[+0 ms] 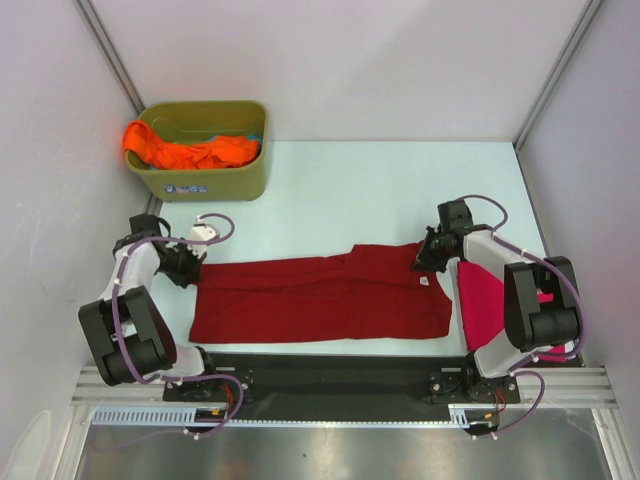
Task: Fold and stack the t-shirts
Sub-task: Fold the tshirt
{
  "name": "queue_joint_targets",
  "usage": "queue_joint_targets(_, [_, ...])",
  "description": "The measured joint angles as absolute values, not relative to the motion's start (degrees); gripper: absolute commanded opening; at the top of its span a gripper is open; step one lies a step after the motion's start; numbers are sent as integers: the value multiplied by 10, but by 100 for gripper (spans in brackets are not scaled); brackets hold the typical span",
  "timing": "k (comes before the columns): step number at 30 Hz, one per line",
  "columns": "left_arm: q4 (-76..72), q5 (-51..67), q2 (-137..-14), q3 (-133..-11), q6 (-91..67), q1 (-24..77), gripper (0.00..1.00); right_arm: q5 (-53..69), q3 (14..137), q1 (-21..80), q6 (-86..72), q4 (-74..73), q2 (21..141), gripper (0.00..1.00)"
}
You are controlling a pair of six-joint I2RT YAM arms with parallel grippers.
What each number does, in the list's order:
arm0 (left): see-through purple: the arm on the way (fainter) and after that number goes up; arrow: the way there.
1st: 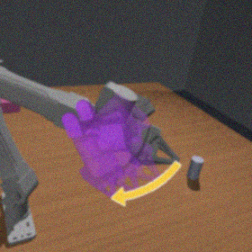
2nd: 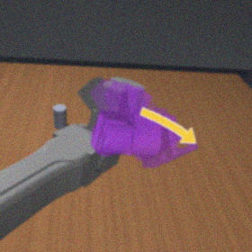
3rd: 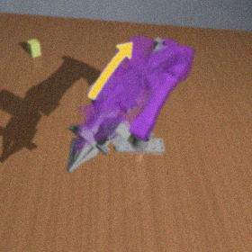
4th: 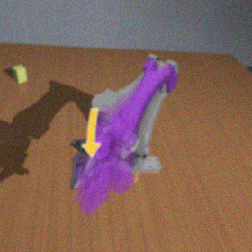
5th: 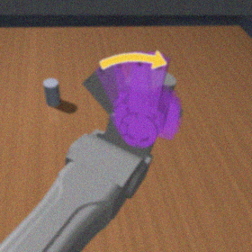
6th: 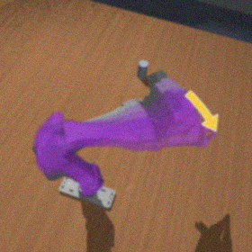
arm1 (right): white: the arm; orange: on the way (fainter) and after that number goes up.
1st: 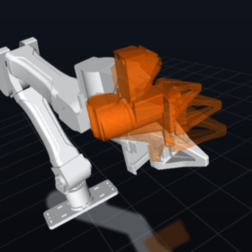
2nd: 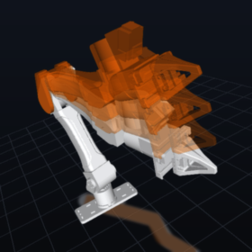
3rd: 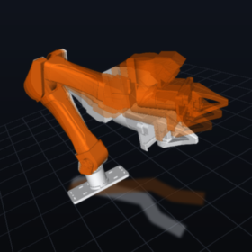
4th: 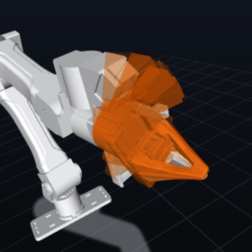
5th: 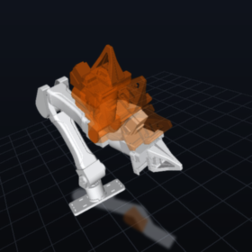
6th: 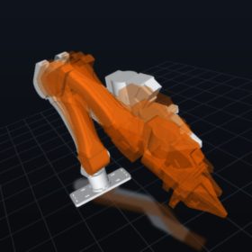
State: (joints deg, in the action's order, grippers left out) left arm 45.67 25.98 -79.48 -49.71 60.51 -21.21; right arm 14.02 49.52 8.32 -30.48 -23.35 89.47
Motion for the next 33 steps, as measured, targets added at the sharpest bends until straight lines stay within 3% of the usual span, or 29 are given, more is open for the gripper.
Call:
queue_joint_targets(17, [452,267,-789,-522,611,-211,0,114,544,56,-280,-361,788,0])
queue_joint_targets(33, [449,242,-772,-445,666,-207,2,99,460,54,-279,-417,779,0])
